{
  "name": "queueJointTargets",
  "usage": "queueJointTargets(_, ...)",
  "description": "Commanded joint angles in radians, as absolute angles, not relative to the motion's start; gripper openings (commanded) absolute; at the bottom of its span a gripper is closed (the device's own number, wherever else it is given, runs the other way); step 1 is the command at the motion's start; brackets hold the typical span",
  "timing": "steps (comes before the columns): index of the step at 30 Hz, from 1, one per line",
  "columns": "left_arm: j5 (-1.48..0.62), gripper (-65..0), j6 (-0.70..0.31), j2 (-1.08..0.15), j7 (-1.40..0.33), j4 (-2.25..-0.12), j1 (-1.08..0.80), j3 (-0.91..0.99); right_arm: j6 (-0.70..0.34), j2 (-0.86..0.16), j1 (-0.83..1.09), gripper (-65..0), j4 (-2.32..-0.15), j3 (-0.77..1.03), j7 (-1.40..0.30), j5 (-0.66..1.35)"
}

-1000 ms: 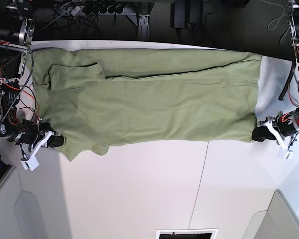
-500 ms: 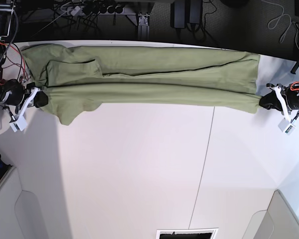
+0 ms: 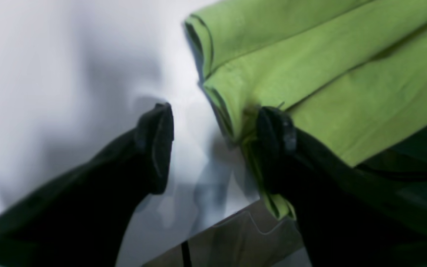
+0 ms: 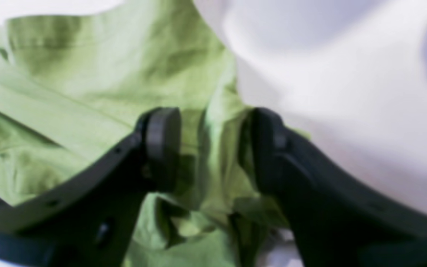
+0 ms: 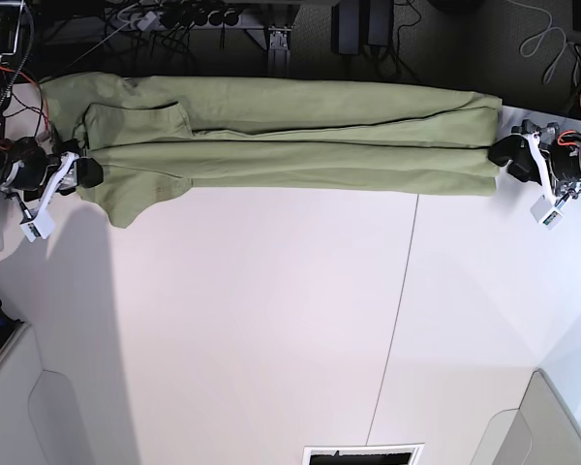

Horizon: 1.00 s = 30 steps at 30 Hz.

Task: Layout the t-shirt on the table in an organized manner, then fold the t-shirt properly
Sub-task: 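Grasp the folded edge with both grippers and fold it over again, then regrasp the ends of the folded strip with both grippers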

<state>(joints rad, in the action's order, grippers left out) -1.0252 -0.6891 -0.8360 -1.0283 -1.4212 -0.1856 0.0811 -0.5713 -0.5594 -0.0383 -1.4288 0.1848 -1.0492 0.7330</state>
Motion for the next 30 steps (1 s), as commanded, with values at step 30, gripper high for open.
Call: queueJointTargets(30,-1.192,-27.2,-0.698,-0.450,-0.982,-1.374,-0.346,0.621,-0.573,-0.492,-0.052,-34.0,-1.474,0.288,-1.042,0.805)
